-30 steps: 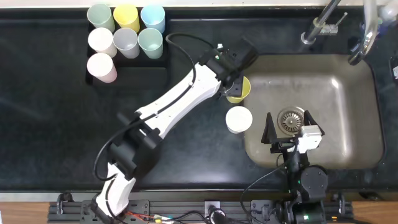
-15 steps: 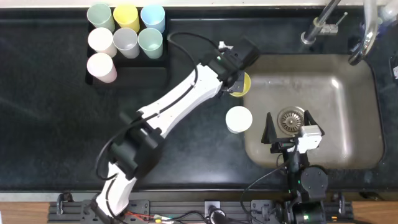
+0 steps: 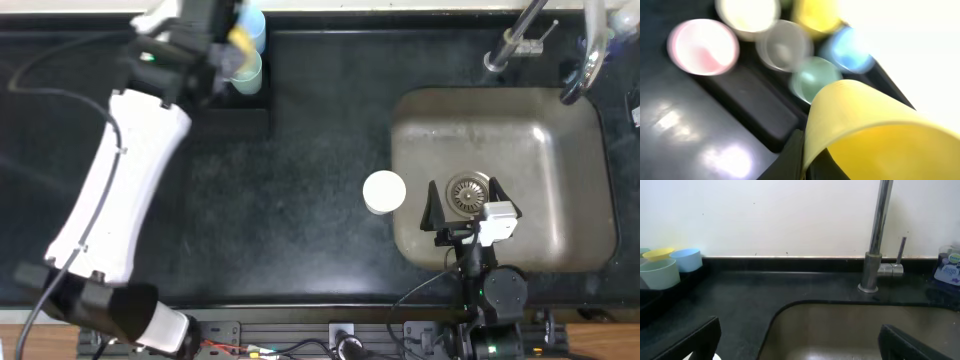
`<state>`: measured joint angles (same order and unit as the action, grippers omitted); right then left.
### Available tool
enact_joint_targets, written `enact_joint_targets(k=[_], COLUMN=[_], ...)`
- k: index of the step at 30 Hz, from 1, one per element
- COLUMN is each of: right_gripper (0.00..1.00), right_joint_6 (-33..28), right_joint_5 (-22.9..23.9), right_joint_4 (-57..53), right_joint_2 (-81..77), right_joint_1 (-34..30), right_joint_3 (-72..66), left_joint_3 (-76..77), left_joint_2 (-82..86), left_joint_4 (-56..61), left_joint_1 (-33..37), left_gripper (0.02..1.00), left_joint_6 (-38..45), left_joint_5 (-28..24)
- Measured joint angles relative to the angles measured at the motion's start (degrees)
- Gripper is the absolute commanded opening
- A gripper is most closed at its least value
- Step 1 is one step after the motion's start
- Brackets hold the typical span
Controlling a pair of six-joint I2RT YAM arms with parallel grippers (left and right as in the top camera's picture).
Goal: Store Cups
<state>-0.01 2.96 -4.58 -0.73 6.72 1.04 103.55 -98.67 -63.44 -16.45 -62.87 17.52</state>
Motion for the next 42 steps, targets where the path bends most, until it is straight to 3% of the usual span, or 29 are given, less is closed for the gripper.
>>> enact_joint_targets(k=[5,18,42], right_gripper=[0.998,0.998,0.998], right_joint_6=[-0.02,-0.02,-0.02], right_joint_5=[0.00,0.00,0.02], right_joint_4=[-0.02,0.02,0.00], right_joint_2=[0.00,0.00,0.00], right_joint_1=[0.00,0.00,0.00], right_joint_3=[0.00,0.00,0.00], left_joint_3=[-6.19,-15.91,-17.38], left_joint_2=[-1.49,-2.32,-9.51], left_joint_4=[-0.07,0.22,5.97], left_joint_1=[4.24,7.17,9.60], left_gripper=[0.034,0.034,0.034], left_joint_6=[-3.76,-13.22,-14.97], left_joint_5=[-2.45,-5.11,-6.40])
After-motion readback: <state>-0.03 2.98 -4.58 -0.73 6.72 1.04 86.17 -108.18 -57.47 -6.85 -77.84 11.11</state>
